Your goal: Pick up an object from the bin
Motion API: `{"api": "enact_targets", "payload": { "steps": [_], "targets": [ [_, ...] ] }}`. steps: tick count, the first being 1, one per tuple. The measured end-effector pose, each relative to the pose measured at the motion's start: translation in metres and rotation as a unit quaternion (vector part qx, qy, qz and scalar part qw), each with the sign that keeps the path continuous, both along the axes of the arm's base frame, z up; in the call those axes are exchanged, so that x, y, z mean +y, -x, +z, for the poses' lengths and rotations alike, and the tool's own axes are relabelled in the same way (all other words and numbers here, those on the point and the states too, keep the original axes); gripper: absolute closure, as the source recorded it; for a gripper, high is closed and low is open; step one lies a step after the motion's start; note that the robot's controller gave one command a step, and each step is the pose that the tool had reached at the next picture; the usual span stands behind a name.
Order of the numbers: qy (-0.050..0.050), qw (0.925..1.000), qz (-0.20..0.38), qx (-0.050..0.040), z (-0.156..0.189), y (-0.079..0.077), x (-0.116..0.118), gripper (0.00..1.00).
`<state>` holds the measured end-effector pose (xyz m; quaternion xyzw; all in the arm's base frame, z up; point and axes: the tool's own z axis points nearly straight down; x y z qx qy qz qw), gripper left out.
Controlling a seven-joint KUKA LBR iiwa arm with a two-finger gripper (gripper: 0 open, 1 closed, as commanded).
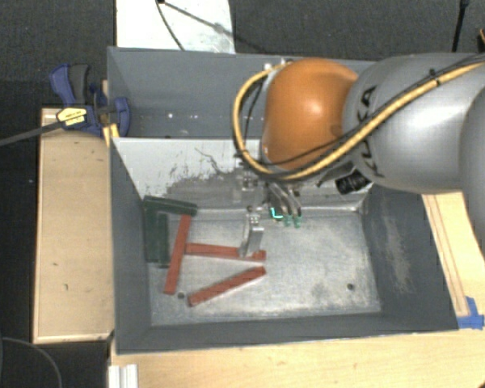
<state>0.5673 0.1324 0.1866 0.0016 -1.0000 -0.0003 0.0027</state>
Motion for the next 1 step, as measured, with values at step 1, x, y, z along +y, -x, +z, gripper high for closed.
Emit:
{"api": "enact_targets", "payload": {
  "steps": [1],
  "targets": [
    [0.000,0.9998,0.021,-0.0006,-0.1201,0.0025,-0.0106,0.00]
  ]
}}
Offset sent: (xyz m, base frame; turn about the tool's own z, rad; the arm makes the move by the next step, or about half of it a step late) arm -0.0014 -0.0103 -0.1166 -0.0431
